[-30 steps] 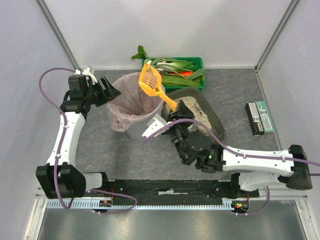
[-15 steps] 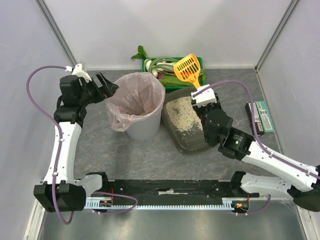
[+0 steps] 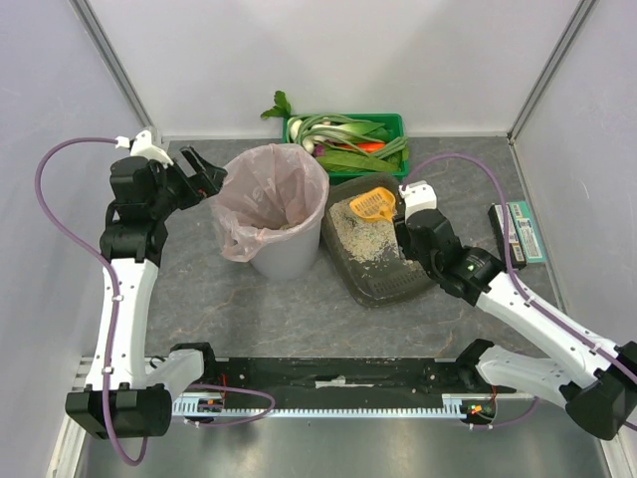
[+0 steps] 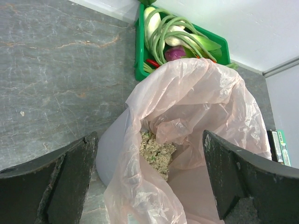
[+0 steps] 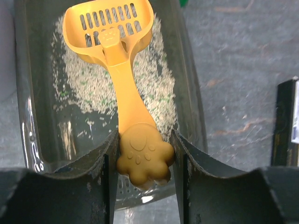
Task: Clean the litter box
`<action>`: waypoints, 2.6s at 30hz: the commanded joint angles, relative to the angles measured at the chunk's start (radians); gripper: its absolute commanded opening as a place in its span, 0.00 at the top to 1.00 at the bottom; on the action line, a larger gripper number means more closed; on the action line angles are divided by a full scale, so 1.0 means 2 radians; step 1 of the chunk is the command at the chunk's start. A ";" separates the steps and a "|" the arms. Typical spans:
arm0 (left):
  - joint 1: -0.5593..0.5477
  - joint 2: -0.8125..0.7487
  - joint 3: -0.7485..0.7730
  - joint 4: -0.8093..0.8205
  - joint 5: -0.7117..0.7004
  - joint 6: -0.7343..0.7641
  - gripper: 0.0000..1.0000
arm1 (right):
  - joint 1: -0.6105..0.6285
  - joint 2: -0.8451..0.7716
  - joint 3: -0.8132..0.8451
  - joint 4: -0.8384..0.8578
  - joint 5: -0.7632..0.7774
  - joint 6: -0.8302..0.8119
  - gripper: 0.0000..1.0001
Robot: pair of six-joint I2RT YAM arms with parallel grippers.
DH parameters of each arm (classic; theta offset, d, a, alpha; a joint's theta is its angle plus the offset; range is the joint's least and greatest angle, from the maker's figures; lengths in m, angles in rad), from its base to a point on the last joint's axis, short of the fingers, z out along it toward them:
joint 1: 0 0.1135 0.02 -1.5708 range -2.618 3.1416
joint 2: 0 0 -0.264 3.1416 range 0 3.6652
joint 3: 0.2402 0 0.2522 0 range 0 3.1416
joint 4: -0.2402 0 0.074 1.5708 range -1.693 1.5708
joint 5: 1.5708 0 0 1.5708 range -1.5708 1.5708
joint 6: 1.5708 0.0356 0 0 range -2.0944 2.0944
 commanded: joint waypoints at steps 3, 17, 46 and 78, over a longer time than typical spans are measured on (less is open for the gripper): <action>-0.001 -0.015 0.015 -0.018 -0.021 0.004 0.02 | -0.020 0.017 -0.013 -0.027 -0.073 0.054 1.00; -0.001 -0.020 0.017 -0.026 -0.025 -0.004 0.03 | -0.063 0.088 -0.072 0.154 -0.084 0.050 1.00; -0.002 -0.020 -0.005 -0.041 -0.038 0.000 0.04 | -0.062 0.156 -0.152 0.278 -0.032 0.019 0.69; -0.002 -0.051 -0.035 -0.038 -0.056 0.012 0.02 | -0.063 0.174 -0.080 0.248 -0.059 -0.026 0.31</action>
